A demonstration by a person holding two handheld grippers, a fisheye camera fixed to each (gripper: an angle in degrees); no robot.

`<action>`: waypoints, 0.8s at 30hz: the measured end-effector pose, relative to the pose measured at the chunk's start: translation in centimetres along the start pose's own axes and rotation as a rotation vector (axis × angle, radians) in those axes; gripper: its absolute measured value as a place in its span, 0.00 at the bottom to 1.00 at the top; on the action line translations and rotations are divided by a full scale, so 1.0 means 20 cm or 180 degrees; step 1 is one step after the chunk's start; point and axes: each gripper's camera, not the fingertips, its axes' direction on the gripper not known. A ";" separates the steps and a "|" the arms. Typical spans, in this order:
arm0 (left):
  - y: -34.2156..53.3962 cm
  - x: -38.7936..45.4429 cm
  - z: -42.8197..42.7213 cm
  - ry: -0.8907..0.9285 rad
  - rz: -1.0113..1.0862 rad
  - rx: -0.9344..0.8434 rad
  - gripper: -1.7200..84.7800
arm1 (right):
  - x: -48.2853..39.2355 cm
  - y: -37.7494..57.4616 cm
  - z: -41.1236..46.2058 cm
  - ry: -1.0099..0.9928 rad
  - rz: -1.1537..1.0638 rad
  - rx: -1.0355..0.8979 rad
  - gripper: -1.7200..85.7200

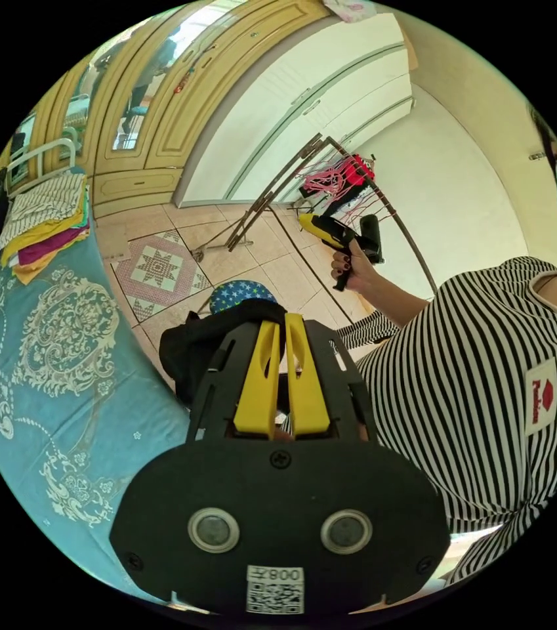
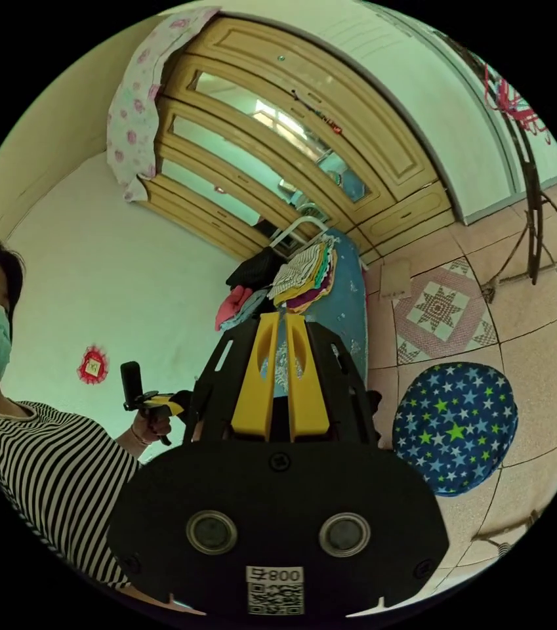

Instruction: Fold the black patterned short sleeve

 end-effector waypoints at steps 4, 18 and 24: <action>0.15 -0.10 -0.18 -0.0357 0.0026 0.0075 0.06 | 0.01 -0.18 0.40 -0.0202 -0.0140 -0.0380 0.04; 0.72 -0.35 -0.42 -0.0678 -0.0564 0.0697 0.06 | 0.11 -0.79 1.73 -0.0795 -0.0678 -0.1407 0.04; 0.85 -0.36 -0.41 -0.0882 -0.0770 0.0710 0.06 | 0.17 -0.91 2.50 -0.0811 -0.1155 -0.2535 0.06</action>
